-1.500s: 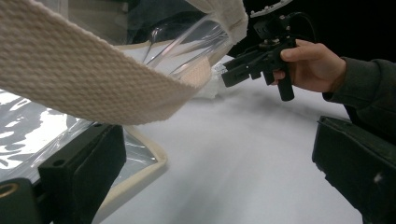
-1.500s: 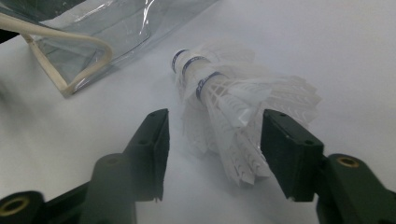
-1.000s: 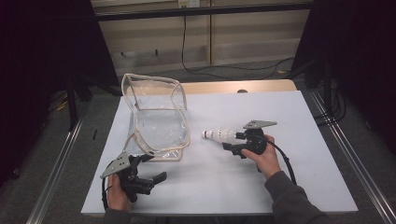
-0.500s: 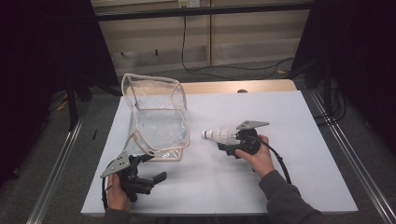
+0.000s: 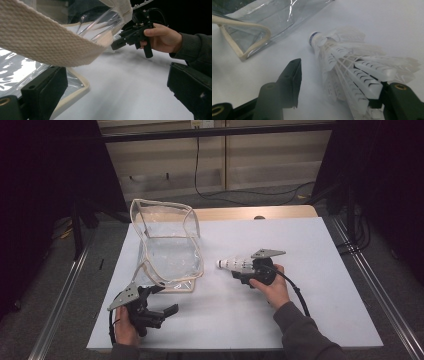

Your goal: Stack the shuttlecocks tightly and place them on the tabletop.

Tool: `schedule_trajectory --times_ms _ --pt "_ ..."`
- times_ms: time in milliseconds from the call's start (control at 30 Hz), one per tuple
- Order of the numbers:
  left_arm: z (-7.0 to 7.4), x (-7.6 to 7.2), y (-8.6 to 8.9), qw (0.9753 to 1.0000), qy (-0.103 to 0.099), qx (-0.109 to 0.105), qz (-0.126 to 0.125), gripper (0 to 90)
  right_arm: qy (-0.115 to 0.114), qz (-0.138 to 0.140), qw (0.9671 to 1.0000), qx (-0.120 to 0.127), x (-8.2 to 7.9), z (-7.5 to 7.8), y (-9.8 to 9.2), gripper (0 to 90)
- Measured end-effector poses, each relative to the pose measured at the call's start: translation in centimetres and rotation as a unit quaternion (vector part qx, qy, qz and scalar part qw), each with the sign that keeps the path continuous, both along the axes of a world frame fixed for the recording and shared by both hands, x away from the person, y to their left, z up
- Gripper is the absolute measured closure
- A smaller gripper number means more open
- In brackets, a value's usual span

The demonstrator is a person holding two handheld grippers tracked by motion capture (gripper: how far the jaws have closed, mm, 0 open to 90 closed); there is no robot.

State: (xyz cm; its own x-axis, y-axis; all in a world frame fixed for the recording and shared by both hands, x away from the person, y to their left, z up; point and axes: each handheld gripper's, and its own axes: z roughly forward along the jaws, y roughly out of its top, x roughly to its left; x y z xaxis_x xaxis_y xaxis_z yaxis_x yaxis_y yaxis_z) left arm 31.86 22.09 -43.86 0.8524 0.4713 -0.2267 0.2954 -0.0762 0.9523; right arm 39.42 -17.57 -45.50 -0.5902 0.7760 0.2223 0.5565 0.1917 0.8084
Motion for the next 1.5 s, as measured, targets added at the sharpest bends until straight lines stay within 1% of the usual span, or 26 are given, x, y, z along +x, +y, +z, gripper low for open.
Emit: schedule_trajectory --times_ms 100,167,300,467,500,667,733,800,833,867,967,1167,1267,1367,1433,1500 --pt "0.0 0.0 0.0 1.0 0.001 -0.002 -0.001 3.1 0.001 -0.004 1.0 -0.001 0.1 -0.1 0.2 44.3" --pt "0.0 0.0 0.0 1.0 0.0 0.0 0.0 3.1 0.003 -0.004 1.0 0.004 0.2 -0.2 0.3 45.6" --pt "0.0 0.0 0.0 1.0 0.0 -0.001 0.0 3.2 -0.001 -0.009 1.0 -0.002 0.3 -0.2 0.6 49.7" --pt "0.0 0.0 0.0 1.0 0.0 -0.001 0.0 3.2 -0.005 -0.012 0.9999 -0.01 0.5 -0.2 1.0 50.6" --pt "0.0 0.0 0.0 1.0 0.0 -0.001 0.0 3.2 -0.006 -0.013 0.9998 -0.011 0.5 -0.2 1.1 52.0" --pt "0.0 0.0 0.1 1.0 0.0 0.0 0.0 3.2 -0.01 -0.023 0.9994 -0.024 0.6 -0.3 1.3 62.0" --pt "0.0 0.0 0.0 1.0 0.001 0.0 0.0 3.2 -0.012 -0.023 0.9993 -0.029 0.6 -0.3 1.4 64.3" --pt "0.0 0.0 0.0 1.0 0.001 0.0 0.0 3.2 -0.017 -0.017 0.999 -0.038 0.6 -0.4 1.5 70.7" --pt "0.0 0.0 0.1 1.0 0.0 0.0 0.0 3.2 -0.017 -0.014 0.999 -0.039 0.6 -0.4 1.6 79.1" --pt "0.0 0.0 0.0 1.0 0.0 0.0 0.0 3.2 -0.018 -0.009 0.999 -0.039 0.6 -0.4 1.6 79.4" --pt "0.0 0.0 0.1 1.0 0.0 0.001 0.0 3.2 -0.021 -0.002 0.9985 -0.05 0.5 -0.4 1.8 81.8" --pt "0.0 0.0 0.1 1.0 -0.001 0.0 0.0 3.2 -0.011 0.001 0.9992 -0.038 0.5 -0.2 1.6 82.5" --pt "0.0 0.0 0.1 1.0 -0.001 -0.001 0.001 3.2 -0.006 0.006 0.9997 -0.024 0.5 0.0 1.4 83.5" --pt "0.0 0.0 0.0 1.0 0.0 -0.002 0.002 3.2 -0.001 0.006 0.9998 -0.018 0.5 0.2 1.2 84.2" --pt "0.0 0.0 0.0 1.0 0.0 -0.002 0.002 3.2 0.003 0.008 0.9999 -0.011 0.4 0.4 1.0 84.5" --pt "0.0 0.0 0.1 1.0 0.0 -0.002 0.002 3.3 0.007 0.01 0.9999 0.001 0.4 0.5 0.8 84.7"
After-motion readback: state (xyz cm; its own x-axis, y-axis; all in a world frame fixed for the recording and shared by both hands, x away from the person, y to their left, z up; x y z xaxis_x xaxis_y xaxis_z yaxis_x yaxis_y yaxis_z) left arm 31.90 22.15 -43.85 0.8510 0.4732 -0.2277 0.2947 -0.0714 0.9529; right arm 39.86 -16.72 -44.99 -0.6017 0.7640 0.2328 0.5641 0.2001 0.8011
